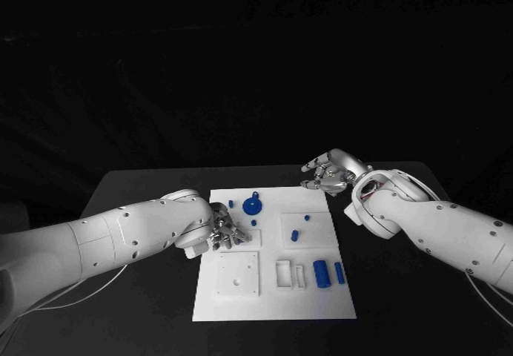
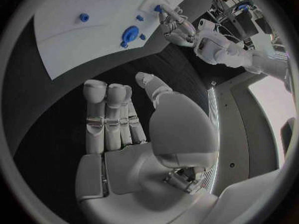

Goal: Assemble the parts on the task board

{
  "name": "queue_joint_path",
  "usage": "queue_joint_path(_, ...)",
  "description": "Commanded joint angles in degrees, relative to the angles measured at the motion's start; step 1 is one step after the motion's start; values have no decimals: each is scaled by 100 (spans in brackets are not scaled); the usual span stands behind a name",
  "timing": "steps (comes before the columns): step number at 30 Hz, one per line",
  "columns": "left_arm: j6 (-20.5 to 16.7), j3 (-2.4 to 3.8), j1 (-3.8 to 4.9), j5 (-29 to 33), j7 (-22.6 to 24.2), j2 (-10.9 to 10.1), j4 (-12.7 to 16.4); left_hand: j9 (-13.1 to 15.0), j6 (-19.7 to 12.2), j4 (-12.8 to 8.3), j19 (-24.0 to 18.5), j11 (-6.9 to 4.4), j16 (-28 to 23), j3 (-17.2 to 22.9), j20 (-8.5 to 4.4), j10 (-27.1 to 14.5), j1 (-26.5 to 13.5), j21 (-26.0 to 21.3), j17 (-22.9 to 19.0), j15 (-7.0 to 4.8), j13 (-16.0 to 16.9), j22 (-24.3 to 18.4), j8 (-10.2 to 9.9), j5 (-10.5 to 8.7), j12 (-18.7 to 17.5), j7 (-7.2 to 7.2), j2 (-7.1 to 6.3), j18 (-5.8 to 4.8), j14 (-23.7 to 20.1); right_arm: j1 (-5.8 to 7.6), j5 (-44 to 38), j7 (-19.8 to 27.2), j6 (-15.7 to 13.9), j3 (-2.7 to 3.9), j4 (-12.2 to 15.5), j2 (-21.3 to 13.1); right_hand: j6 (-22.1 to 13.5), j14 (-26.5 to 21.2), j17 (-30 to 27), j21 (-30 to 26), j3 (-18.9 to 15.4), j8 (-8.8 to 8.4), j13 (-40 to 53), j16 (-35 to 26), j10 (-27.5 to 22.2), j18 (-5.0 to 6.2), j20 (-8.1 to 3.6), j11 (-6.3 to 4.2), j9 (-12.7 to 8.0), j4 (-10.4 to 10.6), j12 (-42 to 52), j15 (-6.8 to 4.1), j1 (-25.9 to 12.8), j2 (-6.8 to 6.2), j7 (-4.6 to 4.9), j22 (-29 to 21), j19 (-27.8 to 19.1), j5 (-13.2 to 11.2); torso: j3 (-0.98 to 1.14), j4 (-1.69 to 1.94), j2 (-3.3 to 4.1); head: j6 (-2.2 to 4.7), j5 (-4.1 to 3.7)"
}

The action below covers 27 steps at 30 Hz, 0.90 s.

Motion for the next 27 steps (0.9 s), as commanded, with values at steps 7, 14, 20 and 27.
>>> queue_joint_path(7,89,-5,-36,-14,-33,69,-64,-11,7,-149,-2,-48,39,-13,-50,268,40,25,35,-14,-23,92,-32,17,40,-37,189,-66,24,-3,-13,53,32,3,18,5,42,8,-9,-14,24,-8,-5,-18,3,52,-14,-40,5,12,-5,-20,-82,2,0,404,79,34,-3,-2,1,-14,-11)
queue_joint_path(14,56,-7,-52,-14,-47,93,-115,-11,7,-167,1,-47,37,-43,-53,268,0,27,34,-17,-32,92,-35,34,44,-37,221,-67,25,-3,-13,52,36,3,26,3,42,8,-9,-14,24,-8,-5,-18,3,52,-14,-40,5,12,-5,-20,-82,2,0,404,79,34,-3,4,0,-17,-20)
queue_joint_path(20,35,-9,-58,-14,-58,103,-128,-16,0,-183,3,-50,33,-16,-58,268,11,30,31,-22,-39,92,-45,225,40,-40,256,-70,26,-3,-13,51,43,3,29,0,42,8,-9,-14,24,-8,-5,-18,3,52,-14,-40,5,12,-5,-20,-82,2,0,404,79,34,-7,7,-9,-18,-13)
queue_joint_path(27,37,-10,-62,-13,-31,77,-91,-48,-19,-369,-5,-53,11,202,-65,266,117,29,4,-27,-58,93,-86,1011,6,-49,308,-76,16,-4,-13,52,65,3,25,-3,42,8,-9,-14,24,-8,-5,-18,3,52,-14,-40,5,12,-5,-20,-82,2,0,404,79,34,-10,7,-8,-13,-8)
